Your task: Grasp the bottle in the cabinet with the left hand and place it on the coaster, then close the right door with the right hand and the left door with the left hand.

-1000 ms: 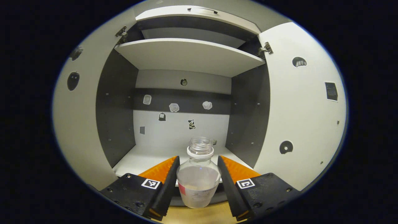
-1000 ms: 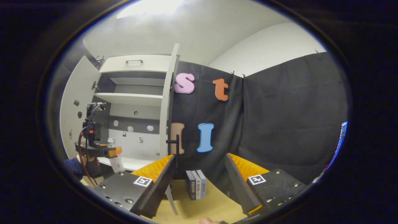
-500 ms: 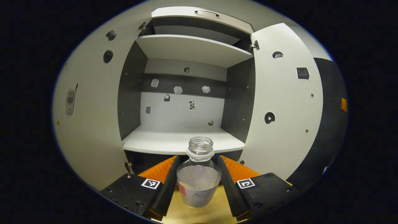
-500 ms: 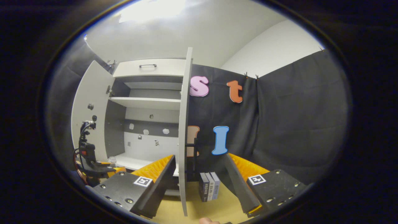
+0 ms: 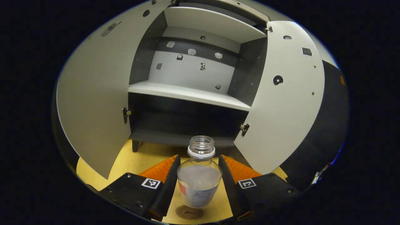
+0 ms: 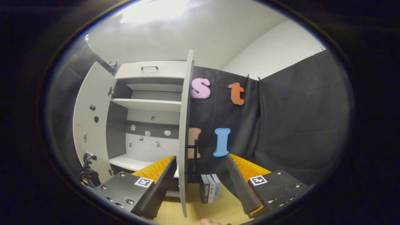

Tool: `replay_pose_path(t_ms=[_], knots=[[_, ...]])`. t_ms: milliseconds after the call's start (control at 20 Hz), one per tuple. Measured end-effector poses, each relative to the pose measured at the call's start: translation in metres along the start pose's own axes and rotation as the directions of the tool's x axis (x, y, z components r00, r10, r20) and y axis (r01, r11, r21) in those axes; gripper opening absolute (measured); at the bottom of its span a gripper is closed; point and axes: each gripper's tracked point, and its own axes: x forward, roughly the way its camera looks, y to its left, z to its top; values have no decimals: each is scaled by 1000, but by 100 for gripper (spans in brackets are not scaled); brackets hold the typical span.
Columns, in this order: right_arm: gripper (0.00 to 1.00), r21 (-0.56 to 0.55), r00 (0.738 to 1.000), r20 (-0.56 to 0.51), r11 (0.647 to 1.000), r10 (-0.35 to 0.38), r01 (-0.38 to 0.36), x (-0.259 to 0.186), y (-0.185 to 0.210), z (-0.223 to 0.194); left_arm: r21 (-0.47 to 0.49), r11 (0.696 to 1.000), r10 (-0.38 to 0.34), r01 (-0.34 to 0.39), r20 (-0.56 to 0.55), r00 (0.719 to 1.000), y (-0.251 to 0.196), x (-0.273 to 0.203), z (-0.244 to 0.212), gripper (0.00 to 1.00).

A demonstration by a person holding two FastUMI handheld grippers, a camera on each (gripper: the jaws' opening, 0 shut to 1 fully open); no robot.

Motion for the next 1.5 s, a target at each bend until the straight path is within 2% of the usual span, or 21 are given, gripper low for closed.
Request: replay_pose_path(t_ms=[50,100,200,350,650,1100,1200,1300,1500], knots=[[96,-1,1000,0,1000,-1,1,0,-1,-1,-5,1000,3,-3,-1,1000,2,2,-10,77],[94,-1,1000,-1,1000,-2,2,0,-2,-1,-7,1000,11,-11,-5,1000,6,3,-21,75],[96,-4,1000,0,1000,-4,4,1,-3,-1,-1,1000,26,-26,-22,999,11,8,-42,75],[94,-15,1000,2,1000,-7,7,4,-6,-2,8,999,35,-34,-99,994,15,12,-80,75],[96,-32,1000,7,999,-30,30,6,-15,-3,-12,998,65,-68,-156,986,25,15,-121,76],[96,-38,1000,-1,999,-29,29,16,-16,-11,33,998,63,-59,-158,985,21,11,-128,77],[96,-35,1000,-2,999,-26,25,17,-15,-13,32,998,63,-58,-163,985,19,7,-130,80],[94,-32,1000,-4,999,-26,25,18,-16,-13,26,999,48,-45,-172,984,15,2,-132,78],[96,-16,1000,-16,1000,-22,21,21,-17,-18,64,997,49,-38,-184,982,10,-6,-135,78]])
